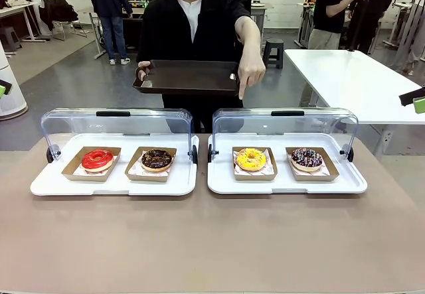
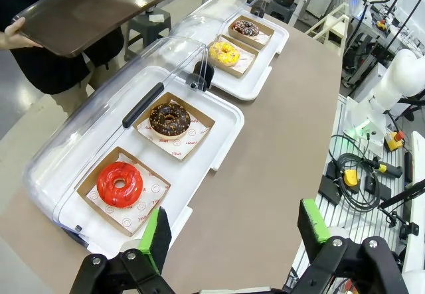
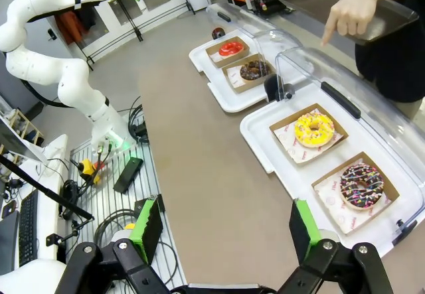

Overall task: Provide the desired donut to the person.
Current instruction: Pick up and lift the Paper togo box containing the Donut pointed at by the person.

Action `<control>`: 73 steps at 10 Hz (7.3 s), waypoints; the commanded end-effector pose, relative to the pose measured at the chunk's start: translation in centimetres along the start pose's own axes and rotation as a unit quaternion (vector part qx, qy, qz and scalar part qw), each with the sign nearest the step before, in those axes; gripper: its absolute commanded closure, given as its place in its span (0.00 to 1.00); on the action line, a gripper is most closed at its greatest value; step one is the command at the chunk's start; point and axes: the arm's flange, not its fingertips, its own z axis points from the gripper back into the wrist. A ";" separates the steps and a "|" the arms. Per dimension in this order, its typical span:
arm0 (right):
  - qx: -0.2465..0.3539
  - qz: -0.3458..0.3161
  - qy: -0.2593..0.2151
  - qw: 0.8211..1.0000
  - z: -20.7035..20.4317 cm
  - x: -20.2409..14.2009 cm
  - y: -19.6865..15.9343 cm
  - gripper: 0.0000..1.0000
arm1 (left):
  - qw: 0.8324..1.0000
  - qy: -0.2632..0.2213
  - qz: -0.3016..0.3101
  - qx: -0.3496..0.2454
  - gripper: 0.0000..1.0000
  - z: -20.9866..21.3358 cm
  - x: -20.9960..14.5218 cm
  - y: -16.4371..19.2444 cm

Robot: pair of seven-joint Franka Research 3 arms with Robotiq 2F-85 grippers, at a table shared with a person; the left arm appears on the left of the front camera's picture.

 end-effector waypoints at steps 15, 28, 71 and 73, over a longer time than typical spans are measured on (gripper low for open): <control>0.000 0.000 0.000 1.000 0.0 0.0 0.0 0.00 | 1.000 0.000 0.000 0.000 0.00 0.0 0.0 0.0; -0.089 0.112 0.400 0.905 -30.0 9.7 0.2 0.00 | 1.000 0.000 0.000 0.000 0.00 0.0 0.0 0.0; -0.030 0.228 0.479 0.847 -41.2 2.1 -10.2 0.00 | 1.000 0.000 0.000 0.000 0.00 0.0 0.0 0.0; -0.029 0.227 0.482 0.846 -41.3 2.0 -10.3 0.00 | 1.000 0.000 0.000 0.000 0.00 0.0 0.0 0.0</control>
